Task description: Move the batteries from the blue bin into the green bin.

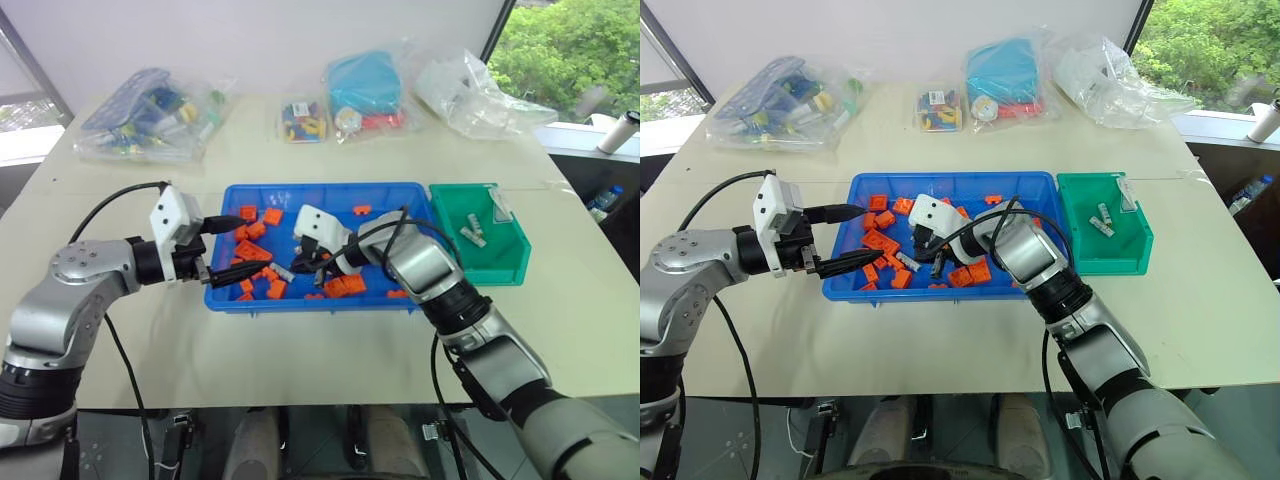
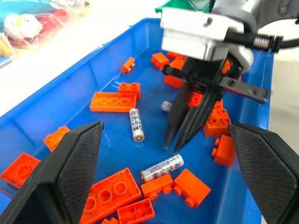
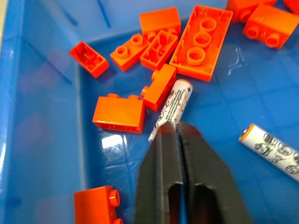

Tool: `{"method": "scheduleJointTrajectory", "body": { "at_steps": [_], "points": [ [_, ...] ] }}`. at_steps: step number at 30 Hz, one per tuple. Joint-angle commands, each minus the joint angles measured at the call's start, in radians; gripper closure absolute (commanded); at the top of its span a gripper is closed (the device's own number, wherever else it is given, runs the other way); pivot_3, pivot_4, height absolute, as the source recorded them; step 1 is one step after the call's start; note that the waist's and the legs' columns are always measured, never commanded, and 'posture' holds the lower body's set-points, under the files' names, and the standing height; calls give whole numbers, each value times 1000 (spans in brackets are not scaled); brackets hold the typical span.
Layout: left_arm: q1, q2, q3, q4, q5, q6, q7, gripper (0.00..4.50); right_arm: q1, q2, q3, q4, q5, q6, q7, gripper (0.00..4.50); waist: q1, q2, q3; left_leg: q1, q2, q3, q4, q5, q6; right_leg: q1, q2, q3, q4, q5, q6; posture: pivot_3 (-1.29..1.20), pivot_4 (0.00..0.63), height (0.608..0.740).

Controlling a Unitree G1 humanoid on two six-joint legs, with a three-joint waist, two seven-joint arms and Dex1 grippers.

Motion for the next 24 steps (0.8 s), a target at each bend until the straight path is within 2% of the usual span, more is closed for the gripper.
{"method": "scheduleJointTrajectory", "body": {
  "at_steps": [1, 19, 20, 22, 24],
  "points": [
    [-9, 15, -1, -23, -4, 0, -10, 0, -3, 2, 2, -39, 24, 0, -7, 4229, 0, 0, 0, 0, 0, 0, 0, 0, 0, 0, 0, 0, 0, 0, 0, 0, 150, 736],
    [17, 26, 2, -7, 21, -33, -29, 0, 6, 42, 18, -15, 36, 10, -91, 4229, 0, 0, 0, 0, 0, 0, 0, 0, 0, 0, 0, 0, 0, 0, 0, 0, 150, 736],
    [16, 26, 2, -3, 22, -36, -30, 0, 4, 44, 18, -13, 36, 7, -96, 3738, 1, 0, 0, 0, 0, 0, 0, 0, 0, 0, 0, 0, 0, 0, 0, 0, 150, 736],
    [13, 26, 1, 2, 25, -40, -30, 0, 3, 46, 23, -5, 30, -2, -107, 3044, 1, 0, 0, 0, 0, 0, 0, 0, 0, 0, 0, 0, 0, 0, 0, 0, 150, 736],
    [9, 24, -1, 7, 28, -43, -31, 0, 3, 48, 27, 5, 27, -8, -114, 3044, 1, 0, 0, 0, 0, 0, 0, 0, 0, 0, 0, 0, 0, 0, 0, 0, 150, 736]
  ]
}}
